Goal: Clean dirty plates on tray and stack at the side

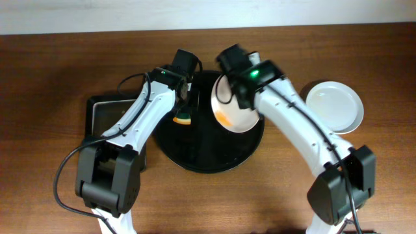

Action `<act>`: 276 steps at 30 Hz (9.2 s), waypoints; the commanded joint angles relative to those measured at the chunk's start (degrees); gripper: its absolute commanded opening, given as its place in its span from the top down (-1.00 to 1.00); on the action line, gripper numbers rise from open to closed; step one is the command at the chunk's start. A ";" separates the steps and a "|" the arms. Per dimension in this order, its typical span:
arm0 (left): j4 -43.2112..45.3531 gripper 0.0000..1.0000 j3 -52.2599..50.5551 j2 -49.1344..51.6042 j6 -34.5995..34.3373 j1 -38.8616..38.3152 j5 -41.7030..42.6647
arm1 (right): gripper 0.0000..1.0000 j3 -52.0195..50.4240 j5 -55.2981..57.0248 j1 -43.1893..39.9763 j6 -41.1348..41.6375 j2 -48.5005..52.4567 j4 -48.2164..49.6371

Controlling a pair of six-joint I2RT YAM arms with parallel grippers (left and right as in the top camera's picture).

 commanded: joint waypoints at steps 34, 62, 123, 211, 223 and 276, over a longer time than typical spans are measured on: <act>10.05 0.99 0.37 0.31 -8.37 -3.15 19.82 | 0.92 -7.10 -22.77 -10.62 17.11 4.33 2.80; 21.05 0.99 -7.82 11.50 -21.70 -1.51 9.68 | 0.92 -7.10 -17.25 -9.64 16.85 4.70 2.73; 10.97 0.99 -1.79 9.18 -13.25 -5.27 -14.27 | 0.92 -1.46 -22.82 -10.34 7.63 11.93 1.44; 3.04 -0.93 -17.62 -16.35 11.21 25.05 -5.22 | -0.33 -10.01 -54.77 -26.51 -7.32 -22.53 3.43; -7.23 -0.98 -10.56 -42.69 11.21 24.96 13.14 | -0.98 -9.99 -59.04 -14.88 -19.85 -30.10 0.26; -9.38 -0.99 -10.60 -43.12 11.21 24.94 13.11 | -0.97 -98.88 -39.91 -32.22 -10.34 -107.82 62.58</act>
